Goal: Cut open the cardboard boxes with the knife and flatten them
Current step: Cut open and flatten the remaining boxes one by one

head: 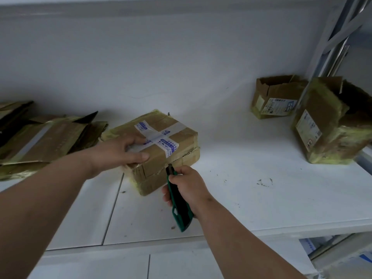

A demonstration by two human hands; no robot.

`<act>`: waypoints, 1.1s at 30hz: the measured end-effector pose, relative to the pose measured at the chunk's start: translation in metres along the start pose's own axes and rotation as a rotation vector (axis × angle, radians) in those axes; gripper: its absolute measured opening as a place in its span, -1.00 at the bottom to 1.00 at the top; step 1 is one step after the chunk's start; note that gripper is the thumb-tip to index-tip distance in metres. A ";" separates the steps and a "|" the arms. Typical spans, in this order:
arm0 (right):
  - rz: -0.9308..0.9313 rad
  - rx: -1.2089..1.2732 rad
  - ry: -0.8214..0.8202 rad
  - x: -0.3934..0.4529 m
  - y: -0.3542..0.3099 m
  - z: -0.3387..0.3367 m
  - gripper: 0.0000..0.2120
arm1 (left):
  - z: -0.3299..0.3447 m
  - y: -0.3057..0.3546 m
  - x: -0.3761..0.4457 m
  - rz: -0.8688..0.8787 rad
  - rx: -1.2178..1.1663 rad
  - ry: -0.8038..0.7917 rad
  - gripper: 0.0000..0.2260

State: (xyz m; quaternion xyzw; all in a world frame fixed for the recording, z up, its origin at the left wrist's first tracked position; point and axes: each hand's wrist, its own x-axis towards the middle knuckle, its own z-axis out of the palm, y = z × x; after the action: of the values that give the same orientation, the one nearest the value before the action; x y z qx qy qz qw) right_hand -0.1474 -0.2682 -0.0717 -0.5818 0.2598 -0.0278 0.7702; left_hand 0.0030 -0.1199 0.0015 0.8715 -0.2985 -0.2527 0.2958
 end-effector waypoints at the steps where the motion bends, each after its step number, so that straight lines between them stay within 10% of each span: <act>1: 0.001 -0.005 -0.001 0.000 0.000 -0.001 -0.86 | -0.008 -0.006 -0.006 -0.006 0.043 -0.075 -0.14; 33: 0.029 0.039 -0.058 -0.018 0.013 0.018 -0.87 | 0.022 -0.011 -0.010 -0.098 0.757 0.178 -0.16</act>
State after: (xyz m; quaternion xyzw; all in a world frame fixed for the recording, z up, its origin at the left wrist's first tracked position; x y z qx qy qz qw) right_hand -0.1586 -0.2419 -0.0733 -0.5633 0.2451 -0.0050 0.7891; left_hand -0.0141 -0.1142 -0.0183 0.9507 -0.3019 -0.0617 -0.0341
